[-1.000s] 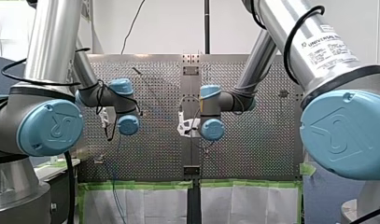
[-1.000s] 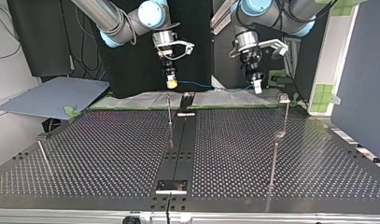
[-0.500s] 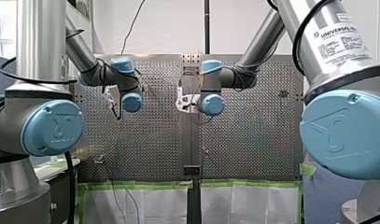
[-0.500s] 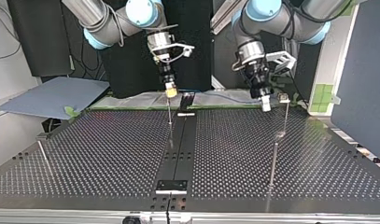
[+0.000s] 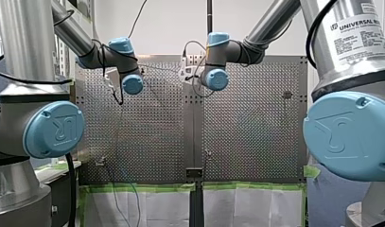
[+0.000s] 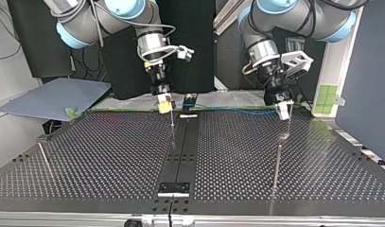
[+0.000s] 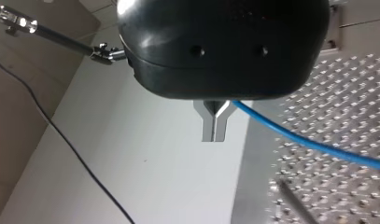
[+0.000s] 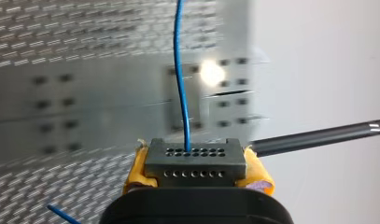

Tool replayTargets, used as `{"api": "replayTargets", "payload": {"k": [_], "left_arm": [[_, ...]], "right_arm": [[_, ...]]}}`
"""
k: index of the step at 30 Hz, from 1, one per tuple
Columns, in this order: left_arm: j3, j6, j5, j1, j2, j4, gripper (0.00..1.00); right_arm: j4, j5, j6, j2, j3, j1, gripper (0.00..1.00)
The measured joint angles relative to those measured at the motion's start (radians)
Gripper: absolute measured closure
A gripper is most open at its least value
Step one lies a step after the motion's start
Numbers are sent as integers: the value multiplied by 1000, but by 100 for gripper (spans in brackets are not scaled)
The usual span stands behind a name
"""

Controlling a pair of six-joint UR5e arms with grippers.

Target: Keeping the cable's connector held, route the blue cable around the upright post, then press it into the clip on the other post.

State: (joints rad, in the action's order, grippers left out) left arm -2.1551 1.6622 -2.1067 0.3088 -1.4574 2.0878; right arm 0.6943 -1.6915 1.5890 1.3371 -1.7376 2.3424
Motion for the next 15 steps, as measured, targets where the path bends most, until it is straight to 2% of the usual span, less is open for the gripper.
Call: {"api": "replayTargets", "payload": {"k": [4,8,15], "left_arm": [[38,6,-11,0,5,39,100],[81,19,-19,-1,6,82,100],[147,49,-52,-16,49,148,100]], "right_arm": [[-5,37,24,21,39,-9,100],[-22,71,36,1,79,-14,100],[-39,87,47,-51,142,-17,100]]}}
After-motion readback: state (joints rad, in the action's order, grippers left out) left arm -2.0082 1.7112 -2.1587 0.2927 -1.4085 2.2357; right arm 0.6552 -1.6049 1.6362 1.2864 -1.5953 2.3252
